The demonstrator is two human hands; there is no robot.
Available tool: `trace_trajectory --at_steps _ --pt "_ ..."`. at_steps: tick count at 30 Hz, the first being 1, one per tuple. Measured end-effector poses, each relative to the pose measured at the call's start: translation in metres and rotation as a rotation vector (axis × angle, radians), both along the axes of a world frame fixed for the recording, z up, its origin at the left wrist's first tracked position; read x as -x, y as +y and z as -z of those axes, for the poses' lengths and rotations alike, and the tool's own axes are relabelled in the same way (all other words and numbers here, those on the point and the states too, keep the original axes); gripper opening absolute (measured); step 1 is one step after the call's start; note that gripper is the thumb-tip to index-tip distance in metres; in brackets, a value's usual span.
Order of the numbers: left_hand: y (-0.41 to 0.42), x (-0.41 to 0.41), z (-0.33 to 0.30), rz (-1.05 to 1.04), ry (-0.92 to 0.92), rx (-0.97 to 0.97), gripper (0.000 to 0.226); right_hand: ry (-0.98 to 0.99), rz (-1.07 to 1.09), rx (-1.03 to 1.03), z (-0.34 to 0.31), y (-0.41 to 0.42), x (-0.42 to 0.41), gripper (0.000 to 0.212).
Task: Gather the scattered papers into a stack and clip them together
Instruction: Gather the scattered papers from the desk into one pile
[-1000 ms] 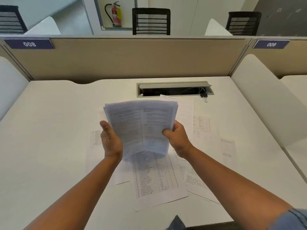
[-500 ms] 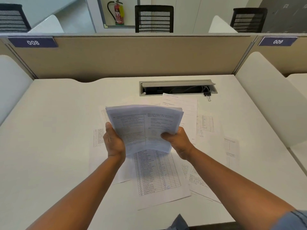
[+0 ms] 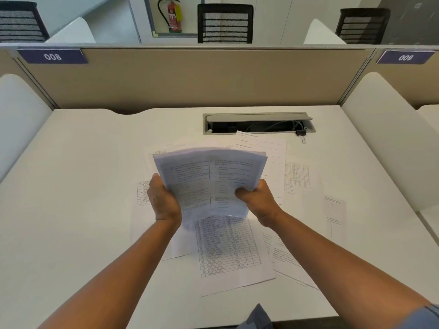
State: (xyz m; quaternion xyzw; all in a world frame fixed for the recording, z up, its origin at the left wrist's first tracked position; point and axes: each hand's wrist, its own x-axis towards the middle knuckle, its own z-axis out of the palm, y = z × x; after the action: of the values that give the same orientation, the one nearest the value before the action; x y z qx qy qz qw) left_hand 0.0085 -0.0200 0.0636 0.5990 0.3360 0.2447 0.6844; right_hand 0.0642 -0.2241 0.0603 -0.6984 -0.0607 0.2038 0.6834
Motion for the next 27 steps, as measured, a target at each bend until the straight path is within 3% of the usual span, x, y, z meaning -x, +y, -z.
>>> trace_trajectory --at_steps 10,12,15,19,21,24,27 --pt "-0.003 0.006 0.007 0.124 -0.013 0.093 0.035 0.027 -0.022 0.045 0.012 -0.001 0.001 0.037" --pt "-0.003 0.007 0.008 0.125 -0.025 0.103 0.041 0.041 -0.03 0.054 0.016 -0.001 0.002 0.035" --pt "-0.002 0.007 0.005 0.153 -0.037 0.19 0.073 0.054 -0.003 0.053 0.015 0.001 0.003 0.026" --pt "0.003 0.007 0.002 0.249 -0.017 0.137 0.095 0.093 0.042 0.039 0.007 0.001 -0.001 0.023" --pt "0.003 0.007 -0.001 0.347 -0.013 0.082 0.09 0.085 0.05 0.057 0.003 0.0 -0.003 0.021" --pt "0.007 0.01 0.001 0.514 0.063 0.014 0.053 0.099 0.075 0.047 -0.001 -0.004 -0.007 0.017" --pt "0.014 0.013 0.014 0.691 0.161 0.179 0.047 0.133 0.112 0.043 0.002 -0.011 -0.013 0.014"
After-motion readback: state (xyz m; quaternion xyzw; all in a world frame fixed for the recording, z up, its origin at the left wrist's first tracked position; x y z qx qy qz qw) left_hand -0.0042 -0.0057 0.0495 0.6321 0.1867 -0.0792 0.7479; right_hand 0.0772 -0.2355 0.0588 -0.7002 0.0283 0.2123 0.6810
